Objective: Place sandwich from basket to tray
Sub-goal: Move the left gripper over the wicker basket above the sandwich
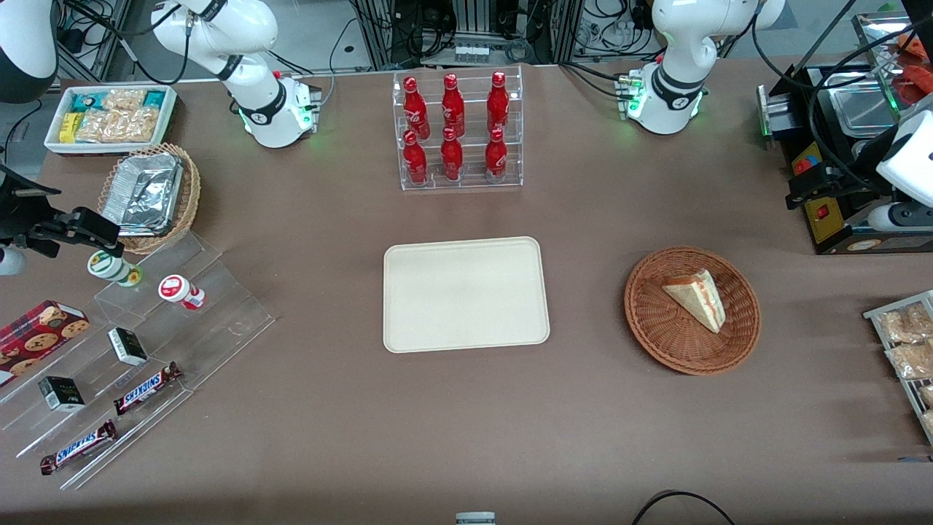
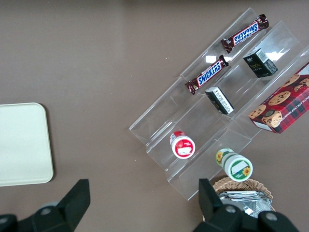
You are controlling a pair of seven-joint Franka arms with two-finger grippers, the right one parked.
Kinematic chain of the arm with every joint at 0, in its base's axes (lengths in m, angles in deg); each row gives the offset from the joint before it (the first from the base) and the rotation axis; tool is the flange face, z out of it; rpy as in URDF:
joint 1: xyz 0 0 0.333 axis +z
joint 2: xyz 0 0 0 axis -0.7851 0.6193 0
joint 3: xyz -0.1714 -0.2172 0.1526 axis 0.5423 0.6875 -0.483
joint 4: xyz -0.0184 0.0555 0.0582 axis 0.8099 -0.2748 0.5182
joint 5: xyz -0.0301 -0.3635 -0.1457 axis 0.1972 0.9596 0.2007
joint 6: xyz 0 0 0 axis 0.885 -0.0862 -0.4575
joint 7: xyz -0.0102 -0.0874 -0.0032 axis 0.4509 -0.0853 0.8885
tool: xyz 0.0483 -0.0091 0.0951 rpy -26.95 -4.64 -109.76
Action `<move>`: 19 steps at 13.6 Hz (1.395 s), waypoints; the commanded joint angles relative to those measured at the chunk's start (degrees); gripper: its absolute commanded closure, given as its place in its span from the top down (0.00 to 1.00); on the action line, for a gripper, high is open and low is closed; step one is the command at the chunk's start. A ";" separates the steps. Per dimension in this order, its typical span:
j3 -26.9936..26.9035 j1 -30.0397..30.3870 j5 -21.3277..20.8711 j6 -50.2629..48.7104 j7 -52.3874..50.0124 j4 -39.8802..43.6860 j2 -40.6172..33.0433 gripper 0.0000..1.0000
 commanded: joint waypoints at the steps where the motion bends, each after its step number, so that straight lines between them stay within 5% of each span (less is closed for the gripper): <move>1: -0.34 -0.38 0.24 0.78 -0.97 -0.43 -0.68 1.00; 8: -0.42 -0.03 0.77 1.83 -0.09 -2.70 1.42 1.00; 19: -0.34 -0.46 0.42 28.01 -0.27 -26.34 2.30 1.00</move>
